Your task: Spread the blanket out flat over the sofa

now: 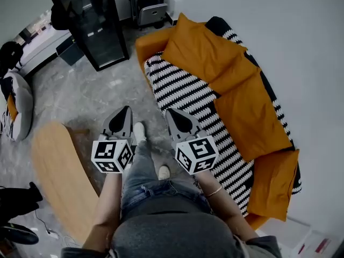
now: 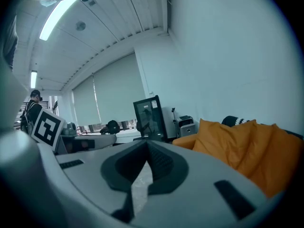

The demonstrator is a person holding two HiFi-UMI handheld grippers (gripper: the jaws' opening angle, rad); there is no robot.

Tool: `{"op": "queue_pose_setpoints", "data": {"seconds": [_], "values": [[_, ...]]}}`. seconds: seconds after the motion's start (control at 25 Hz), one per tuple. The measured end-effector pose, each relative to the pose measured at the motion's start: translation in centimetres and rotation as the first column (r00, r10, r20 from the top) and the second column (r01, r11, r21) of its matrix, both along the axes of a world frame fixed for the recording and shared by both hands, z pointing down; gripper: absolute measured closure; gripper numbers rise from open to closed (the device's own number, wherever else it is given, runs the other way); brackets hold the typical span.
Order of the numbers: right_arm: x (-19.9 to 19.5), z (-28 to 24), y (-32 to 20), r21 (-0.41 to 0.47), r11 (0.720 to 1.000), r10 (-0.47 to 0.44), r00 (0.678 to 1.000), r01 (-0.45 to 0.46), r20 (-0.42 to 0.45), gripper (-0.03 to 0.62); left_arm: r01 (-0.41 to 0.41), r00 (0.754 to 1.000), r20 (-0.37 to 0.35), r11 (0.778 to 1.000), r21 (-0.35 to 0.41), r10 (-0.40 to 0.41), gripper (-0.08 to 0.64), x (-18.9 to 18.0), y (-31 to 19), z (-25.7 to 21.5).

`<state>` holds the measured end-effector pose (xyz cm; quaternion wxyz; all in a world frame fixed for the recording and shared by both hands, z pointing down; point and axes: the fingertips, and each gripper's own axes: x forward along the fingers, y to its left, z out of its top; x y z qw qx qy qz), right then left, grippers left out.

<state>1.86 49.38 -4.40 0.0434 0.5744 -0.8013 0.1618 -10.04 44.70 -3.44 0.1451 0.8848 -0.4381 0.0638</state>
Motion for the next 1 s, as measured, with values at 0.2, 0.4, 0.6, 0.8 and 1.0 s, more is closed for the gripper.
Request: {"op": "queue_pose_setpoints", "data": {"seconds": [0.2,0.4,0.6,0.8,1.0], "values": [[-0.4,1.5,-6.5,-0.043,0.999,-0.004,1.000,0.004,0.005,0.581,-0.046,0.999,0.024,0.999,-0.029,0.046,0.541,0.6,-6.2,1.9],[-1.9,2.8,-13.8,-0.086,0.996,-0.015,1.000,0.017,0.014,0.581,-0.059,0.998,0.011,0.996,-0.071,0.060,0.541,0.3,-13.0,3.3],[-3.5,3.6,-20.0,-0.125,0.992,-0.015,1.000,0.017,0.017,0.581,-0.085,0.996,-0.017,0.990,-0.116,0.083,0.541,-0.9,-18.7,4.2],[-3.9,4.4,-25.0,-0.158,0.987,0.014,1.000,-0.011,0.022,0.581,-0.091,0.996,-0.031,0.986,-0.143,0.088,0.541,-1.7,-24.3,5.3],[-2.8,5.0,-28.6,-0.185,0.981,0.068,0.998,-0.066,0.004,0.581,-0.138,0.990,-0.004,0.979,-0.149,0.139,0.541,-0.8,-28.4,6.6]]}}
